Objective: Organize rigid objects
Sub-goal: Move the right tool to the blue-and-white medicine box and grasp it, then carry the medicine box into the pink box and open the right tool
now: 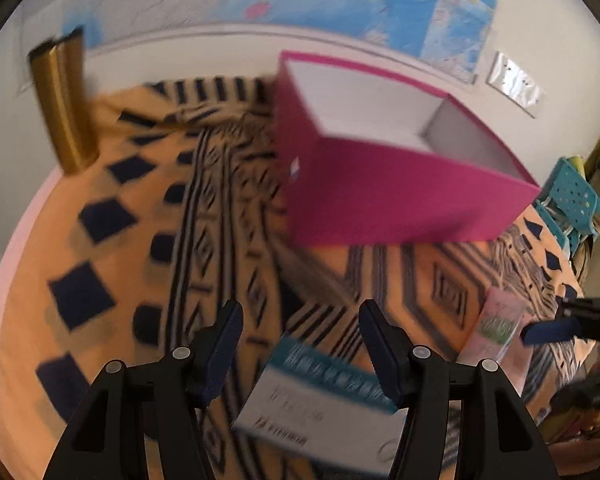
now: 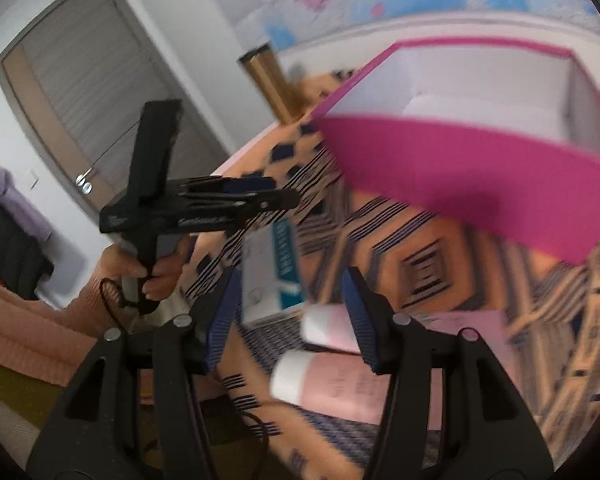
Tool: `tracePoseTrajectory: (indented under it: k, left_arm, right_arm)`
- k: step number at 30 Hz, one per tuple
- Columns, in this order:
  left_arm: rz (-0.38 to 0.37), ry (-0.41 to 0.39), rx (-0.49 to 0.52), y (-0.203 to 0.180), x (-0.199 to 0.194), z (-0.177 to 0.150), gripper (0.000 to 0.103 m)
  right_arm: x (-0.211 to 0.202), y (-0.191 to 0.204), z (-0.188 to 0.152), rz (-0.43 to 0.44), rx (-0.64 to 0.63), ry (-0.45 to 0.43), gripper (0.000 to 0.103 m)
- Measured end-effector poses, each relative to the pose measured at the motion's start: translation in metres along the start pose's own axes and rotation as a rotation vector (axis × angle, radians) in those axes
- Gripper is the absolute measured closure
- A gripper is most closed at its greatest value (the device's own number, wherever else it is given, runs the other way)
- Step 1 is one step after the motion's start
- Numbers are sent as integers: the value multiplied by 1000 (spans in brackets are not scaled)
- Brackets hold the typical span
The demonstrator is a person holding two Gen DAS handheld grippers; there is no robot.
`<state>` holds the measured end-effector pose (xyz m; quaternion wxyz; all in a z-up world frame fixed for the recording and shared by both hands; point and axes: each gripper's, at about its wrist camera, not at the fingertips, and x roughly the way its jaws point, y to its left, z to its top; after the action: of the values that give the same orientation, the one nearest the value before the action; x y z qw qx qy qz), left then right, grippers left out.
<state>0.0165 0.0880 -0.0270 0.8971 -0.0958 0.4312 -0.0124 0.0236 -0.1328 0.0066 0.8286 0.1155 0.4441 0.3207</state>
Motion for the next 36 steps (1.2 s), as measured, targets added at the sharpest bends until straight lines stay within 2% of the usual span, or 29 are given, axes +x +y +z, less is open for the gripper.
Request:
tracePoseTrajectory:
  k: [7,13,22,27,36]
  left_arm:
    - [-11,39,-14,11,4,-20,42]
    - [-59,61,-11,14,6,-28,42]
    - [-110,77,6,15,5,-34,42]
    - [-126,79,-15,23,1,-37,42]
    - [-146,72,-34,27,0,-37,40]
  right_arm:
    - [44,19,-18,80,3,122,48]
    - [67,27,-23,89,-1,200,48]
    - [90,25,-14,-37,15,242,48]
    - [103,21,-10,-57,34,253,48]
    - [109,10,13,-114,45,211,46]
